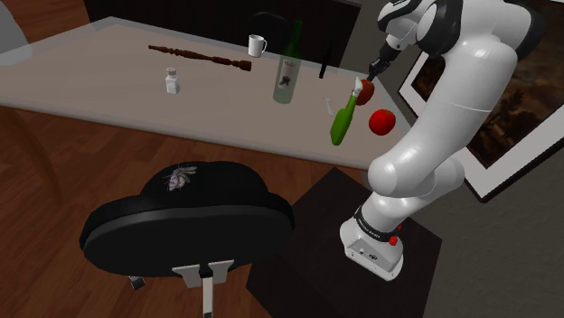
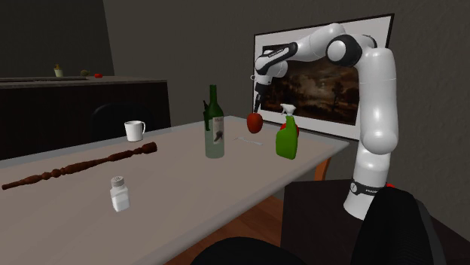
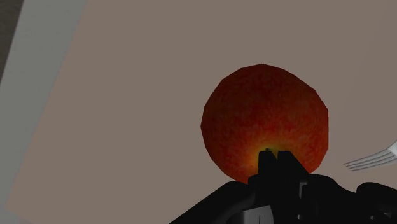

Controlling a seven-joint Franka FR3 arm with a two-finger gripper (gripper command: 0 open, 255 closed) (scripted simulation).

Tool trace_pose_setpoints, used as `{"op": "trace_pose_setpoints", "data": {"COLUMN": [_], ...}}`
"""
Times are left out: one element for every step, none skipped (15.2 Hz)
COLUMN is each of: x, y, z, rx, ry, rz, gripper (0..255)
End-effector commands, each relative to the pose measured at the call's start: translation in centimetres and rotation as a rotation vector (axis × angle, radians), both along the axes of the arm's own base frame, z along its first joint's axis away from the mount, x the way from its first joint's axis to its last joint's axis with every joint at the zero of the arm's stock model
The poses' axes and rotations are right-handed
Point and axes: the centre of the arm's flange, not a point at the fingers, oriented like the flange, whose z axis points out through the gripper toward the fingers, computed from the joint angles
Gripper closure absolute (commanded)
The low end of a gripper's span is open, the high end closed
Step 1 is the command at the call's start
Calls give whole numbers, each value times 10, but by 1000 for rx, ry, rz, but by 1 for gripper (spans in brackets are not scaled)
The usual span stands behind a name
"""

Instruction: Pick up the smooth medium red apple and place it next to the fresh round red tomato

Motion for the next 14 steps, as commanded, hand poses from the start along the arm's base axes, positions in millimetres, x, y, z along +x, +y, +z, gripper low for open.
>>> {"op": "trace_pose_setpoints", "data": {"x": [0, 0, 0, 0, 0, 0, 0, 0, -3, -6, -8, -10, -10, -10], "y": [0, 0, 0, 0, 0, 0, 0, 0, 1, 2, 4, 5, 5, 5], "z": [0, 0, 0, 0, 0, 0, 0, 0, 13, 26, 39, 49, 49, 49], "rx": [0, 0, 0, 0, 0, 0, 0, 0, 0, 0, 0, 0, 0, 0], "ry": [0, 0, 0, 0, 0, 0, 0, 0, 0, 0, 0, 0, 0, 0], "rz": [0, 0, 0, 0, 0, 0, 0, 0, 0, 0, 0, 0, 0, 0], "gripper": [255, 255, 0, 0, 0, 0, 0, 0, 0, 0, 0, 0, 0, 0]}}
